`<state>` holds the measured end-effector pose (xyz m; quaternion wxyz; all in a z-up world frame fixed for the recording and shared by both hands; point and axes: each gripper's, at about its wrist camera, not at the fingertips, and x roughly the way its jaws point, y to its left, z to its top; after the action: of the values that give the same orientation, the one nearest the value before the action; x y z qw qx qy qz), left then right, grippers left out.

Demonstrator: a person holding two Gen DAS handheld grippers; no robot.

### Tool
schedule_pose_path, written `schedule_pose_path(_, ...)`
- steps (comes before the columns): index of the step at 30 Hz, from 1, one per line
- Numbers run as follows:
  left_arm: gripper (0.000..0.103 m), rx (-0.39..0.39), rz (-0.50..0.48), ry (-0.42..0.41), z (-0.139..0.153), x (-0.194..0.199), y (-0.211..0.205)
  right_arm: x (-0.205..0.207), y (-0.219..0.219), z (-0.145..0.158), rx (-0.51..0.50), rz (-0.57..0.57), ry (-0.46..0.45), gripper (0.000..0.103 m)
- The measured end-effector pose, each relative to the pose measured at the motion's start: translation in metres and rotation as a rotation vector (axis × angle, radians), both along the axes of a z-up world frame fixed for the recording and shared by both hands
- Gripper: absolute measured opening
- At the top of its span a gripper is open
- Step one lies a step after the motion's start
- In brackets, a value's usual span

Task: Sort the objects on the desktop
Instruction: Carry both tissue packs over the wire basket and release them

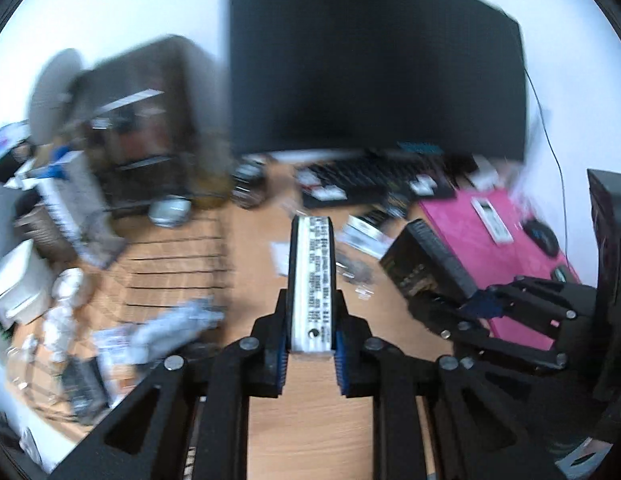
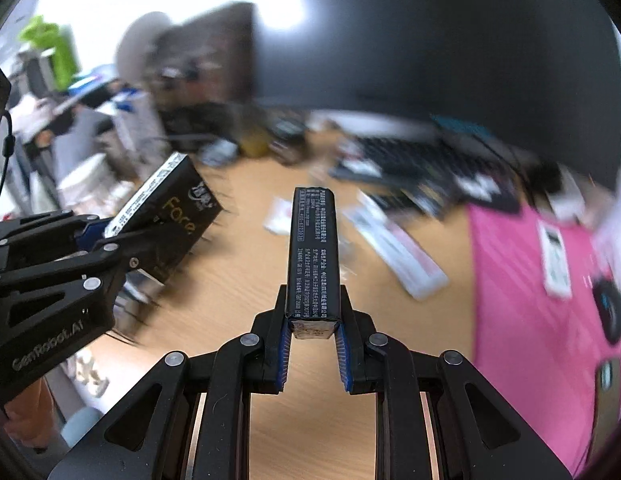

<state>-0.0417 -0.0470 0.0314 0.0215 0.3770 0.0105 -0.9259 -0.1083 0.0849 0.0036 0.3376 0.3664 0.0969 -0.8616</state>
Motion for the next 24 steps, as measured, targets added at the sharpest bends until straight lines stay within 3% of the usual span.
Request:
schedule_pose_path(4,0.019,0.003,0.121,0.022,0.013,0.014,-0.054,0.024,-0.060,0.020,-0.025,0.155,0.020,0.020)
schedule_pose_path(11,0.019,0.035,0.287,-0.090,-0.019,0.017,-0.137,0.056,-0.136,0.013,0.005,0.300,0.013,0.020)
schedule_pose_path(24,0.019,0.054,0.365,-0.194,-0.053,0.036,-0.167,0.057,-0.180,-0.025,0.073,0.377,-0.073,0.020)
